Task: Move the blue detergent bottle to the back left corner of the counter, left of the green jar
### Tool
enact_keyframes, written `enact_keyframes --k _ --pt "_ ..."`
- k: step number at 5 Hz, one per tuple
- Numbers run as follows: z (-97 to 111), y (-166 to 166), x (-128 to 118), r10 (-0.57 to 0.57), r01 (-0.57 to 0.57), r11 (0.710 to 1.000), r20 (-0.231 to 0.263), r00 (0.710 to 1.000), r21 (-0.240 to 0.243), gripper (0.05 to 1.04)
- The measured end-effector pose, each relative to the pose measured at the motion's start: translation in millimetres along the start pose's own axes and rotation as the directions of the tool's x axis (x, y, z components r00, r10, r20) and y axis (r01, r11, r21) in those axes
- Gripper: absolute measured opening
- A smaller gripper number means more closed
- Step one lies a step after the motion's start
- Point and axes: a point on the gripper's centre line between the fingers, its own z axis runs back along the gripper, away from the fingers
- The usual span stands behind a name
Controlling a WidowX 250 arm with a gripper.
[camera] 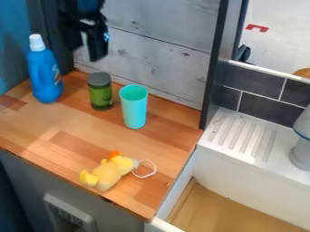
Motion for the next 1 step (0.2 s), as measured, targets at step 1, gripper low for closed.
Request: enact_keyframes --k 1 --pt "-11.7 -15.1 -0.9 -0.057 0.057 0.998 -0.016 0.998 -0.015 1.008"
